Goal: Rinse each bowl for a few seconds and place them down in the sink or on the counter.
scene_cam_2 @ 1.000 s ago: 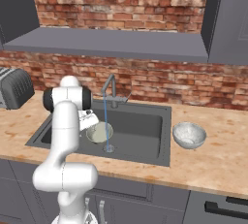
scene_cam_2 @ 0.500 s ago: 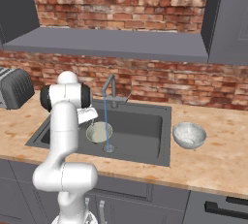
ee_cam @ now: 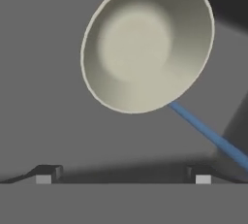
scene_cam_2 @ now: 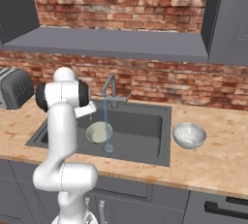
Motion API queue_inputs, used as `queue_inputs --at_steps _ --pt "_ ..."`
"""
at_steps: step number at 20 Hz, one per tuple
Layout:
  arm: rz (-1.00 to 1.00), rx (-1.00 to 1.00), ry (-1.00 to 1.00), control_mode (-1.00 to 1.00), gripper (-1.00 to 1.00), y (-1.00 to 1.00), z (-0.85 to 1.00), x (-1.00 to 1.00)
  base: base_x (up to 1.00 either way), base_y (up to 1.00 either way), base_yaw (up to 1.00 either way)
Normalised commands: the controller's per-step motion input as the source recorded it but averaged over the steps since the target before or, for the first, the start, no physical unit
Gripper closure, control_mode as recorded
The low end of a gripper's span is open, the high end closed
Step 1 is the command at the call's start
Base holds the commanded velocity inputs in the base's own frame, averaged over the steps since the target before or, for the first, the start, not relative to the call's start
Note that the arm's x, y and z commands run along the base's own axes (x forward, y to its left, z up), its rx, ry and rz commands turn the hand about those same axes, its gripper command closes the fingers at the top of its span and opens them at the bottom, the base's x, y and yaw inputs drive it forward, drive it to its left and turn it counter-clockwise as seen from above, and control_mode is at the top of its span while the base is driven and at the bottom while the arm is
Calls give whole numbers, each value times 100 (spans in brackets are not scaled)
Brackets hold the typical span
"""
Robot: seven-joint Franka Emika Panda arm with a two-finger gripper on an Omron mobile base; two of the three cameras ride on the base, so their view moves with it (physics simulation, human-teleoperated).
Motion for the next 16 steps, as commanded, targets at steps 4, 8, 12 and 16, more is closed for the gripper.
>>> queue_inputs --at_steps 4,8,12,16 --pt "-4 0 -19 -100 -100 2 18 -27 0 0 0" --pt "-3 0 -19 -100 -100 0 12 -33 0 0 0" --pt "-1 0 -17 -100 -100 -1 27 -37 0 0 0" --pt "-1 0 -17 -100 -100 -2 35 -34 0 0 0"
